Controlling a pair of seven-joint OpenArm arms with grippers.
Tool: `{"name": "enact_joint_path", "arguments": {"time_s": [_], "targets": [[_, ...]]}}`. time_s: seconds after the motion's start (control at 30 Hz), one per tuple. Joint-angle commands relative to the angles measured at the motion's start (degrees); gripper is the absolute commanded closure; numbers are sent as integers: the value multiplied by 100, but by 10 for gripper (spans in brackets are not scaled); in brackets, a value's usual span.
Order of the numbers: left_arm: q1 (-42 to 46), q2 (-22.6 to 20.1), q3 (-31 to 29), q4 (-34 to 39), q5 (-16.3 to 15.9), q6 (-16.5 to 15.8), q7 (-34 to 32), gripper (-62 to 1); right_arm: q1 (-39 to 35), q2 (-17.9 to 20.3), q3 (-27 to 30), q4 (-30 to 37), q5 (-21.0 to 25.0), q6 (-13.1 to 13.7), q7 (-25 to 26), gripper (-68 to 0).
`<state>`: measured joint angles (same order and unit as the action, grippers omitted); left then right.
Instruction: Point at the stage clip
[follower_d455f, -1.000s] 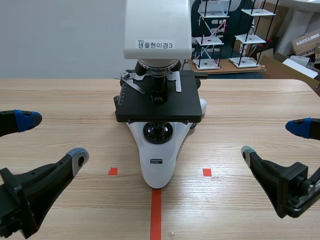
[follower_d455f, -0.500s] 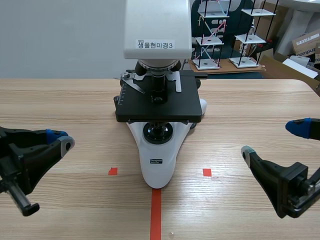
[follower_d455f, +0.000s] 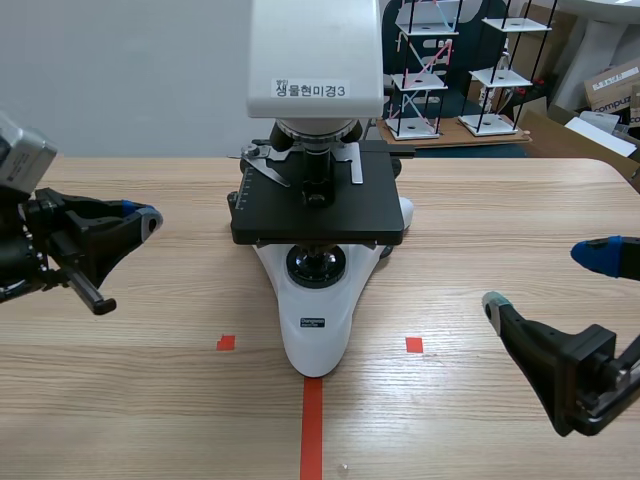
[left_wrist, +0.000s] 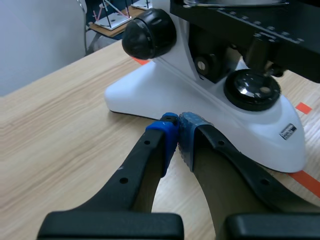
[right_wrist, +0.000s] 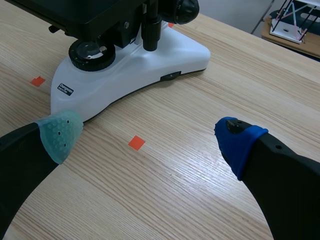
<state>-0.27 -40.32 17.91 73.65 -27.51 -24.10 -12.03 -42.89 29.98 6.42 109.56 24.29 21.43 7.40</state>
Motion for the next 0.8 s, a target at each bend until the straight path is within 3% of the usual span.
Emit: {"name": "enact_joint_path", "arguments": {"time_s": [0.0, 0.3, 0.77], "targets": [[-223, 11, 111, 26, -87, -13, -61, -36, 4, -2, 63, 50, 59, 0, 68, -577], [-1331, 20, 898, -439, -490, -118, -55, -36, 4, -2, 63, 50, 59, 0, 66, -577], [-1993, 186, 1370, -461, -483, -118, 223, -36, 4, -2, 63, 50, 59, 0, 66, -577]]}}
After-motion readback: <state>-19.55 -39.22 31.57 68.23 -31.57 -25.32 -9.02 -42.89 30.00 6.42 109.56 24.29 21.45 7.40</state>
